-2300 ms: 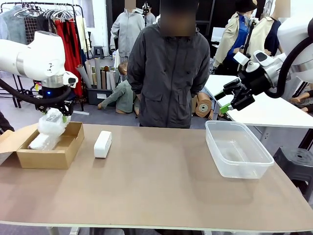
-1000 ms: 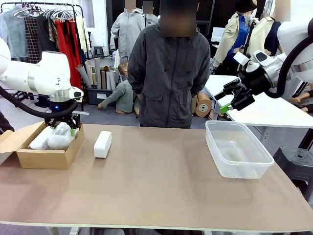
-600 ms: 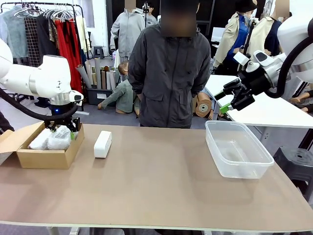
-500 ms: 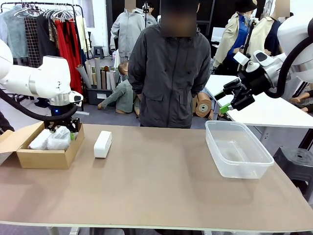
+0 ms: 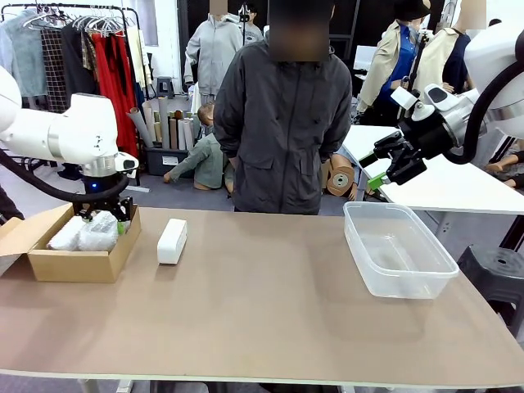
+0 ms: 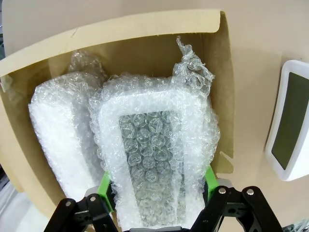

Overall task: Separate and place wrapped and unwrapped clocks.
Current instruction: If the picked Digital clock is wrapped, place it in the Package Box ; if not, place it in the Organizing box.

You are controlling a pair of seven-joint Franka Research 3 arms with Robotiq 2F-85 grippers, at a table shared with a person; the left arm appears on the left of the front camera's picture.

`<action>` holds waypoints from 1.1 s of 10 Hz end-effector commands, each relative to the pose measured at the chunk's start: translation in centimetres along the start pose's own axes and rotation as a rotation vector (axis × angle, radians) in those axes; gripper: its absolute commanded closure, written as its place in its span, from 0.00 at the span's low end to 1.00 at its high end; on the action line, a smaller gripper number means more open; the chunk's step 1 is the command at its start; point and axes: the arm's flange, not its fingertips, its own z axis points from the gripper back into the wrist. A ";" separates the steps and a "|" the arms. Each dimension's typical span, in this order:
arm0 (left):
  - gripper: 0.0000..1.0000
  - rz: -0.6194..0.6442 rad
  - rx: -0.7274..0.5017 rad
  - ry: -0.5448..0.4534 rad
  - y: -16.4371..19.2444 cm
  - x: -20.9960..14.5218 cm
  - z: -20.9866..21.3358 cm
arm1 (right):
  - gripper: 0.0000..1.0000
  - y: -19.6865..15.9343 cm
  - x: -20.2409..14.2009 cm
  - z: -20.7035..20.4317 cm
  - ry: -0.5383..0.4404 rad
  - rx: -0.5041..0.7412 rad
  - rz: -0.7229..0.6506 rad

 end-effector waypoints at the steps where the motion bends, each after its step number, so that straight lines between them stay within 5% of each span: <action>1: 0.00 0.017 -0.012 -0.002 0.5 0.0 0.6 | 0.00 0.1 0.1 0.0 0.001 0.000 0.006; 11: 0.00 0.009 -0.008 -0.008 1.0 -0.6 1.9 | 0.00 0.1 0.1 0.0 0.001 0.000 0.006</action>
